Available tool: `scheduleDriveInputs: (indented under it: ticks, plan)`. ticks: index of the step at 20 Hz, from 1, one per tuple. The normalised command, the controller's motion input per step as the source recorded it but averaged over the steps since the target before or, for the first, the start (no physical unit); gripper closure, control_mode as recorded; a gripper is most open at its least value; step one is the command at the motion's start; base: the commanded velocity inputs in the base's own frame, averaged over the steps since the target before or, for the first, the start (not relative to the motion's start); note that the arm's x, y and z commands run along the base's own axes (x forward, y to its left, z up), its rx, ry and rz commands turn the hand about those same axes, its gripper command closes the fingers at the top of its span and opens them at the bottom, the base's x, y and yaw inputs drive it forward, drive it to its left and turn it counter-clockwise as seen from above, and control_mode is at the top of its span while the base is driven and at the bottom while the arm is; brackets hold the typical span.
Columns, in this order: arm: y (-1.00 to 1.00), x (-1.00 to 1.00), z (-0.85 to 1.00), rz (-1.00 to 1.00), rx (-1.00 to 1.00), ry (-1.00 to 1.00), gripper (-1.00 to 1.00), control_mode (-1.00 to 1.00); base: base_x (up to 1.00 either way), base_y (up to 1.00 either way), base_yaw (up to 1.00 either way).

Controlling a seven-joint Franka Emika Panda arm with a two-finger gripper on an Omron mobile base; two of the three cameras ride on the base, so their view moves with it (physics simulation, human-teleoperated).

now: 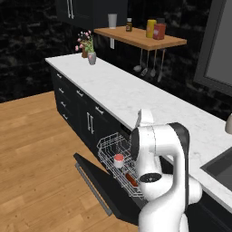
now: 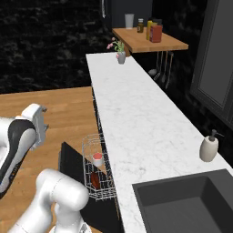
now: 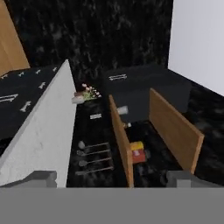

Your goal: Pick up the cup and bowl from the counter, place them in the dishwasher, and close the dishwasher door.

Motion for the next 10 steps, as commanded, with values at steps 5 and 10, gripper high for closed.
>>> scheduleDriveInputs:
  ticks: [5, 10]
  plan:
    - [-0.46, -0.82, 0.0, -0.02, -1.0, 0.0, -1.0, -1.0, 0.0, 0.0, 0.0]
    - [-0.45, -0.7, 0.0, -0.06, -1.0, 0.0, -1.0, -1.0, 0.0, 0.0, 0.0]
